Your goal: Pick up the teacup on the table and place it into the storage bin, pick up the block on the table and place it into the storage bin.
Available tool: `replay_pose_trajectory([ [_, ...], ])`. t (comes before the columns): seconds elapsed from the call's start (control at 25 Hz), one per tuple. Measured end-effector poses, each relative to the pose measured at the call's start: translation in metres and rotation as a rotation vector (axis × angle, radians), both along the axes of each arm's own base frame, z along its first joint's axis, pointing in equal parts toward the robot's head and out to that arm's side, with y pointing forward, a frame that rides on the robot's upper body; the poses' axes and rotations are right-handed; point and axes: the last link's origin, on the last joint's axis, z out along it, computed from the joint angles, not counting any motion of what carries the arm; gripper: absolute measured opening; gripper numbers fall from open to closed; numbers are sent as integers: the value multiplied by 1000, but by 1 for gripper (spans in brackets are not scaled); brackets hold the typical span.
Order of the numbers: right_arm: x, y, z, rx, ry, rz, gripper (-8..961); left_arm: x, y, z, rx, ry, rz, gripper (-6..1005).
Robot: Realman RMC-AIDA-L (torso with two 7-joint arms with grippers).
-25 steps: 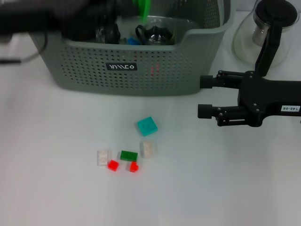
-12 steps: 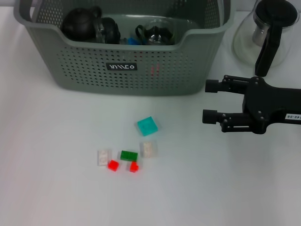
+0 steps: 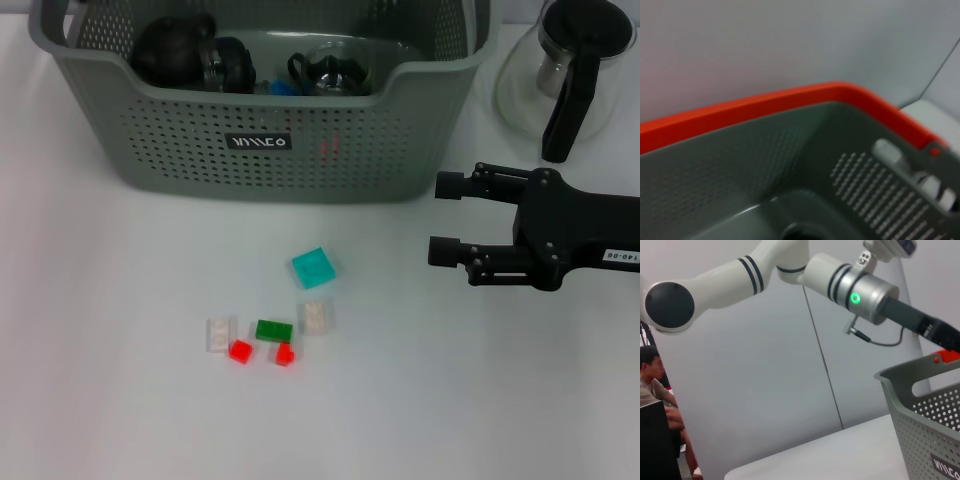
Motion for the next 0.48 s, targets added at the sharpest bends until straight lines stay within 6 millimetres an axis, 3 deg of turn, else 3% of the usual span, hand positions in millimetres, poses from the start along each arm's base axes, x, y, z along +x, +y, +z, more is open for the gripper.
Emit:
replay_pose_trajectory([
  [0.48, -2, 0, 0, -5, 6, 7, 850, -12, 8, -20, 46, 198, 43, 114],
])
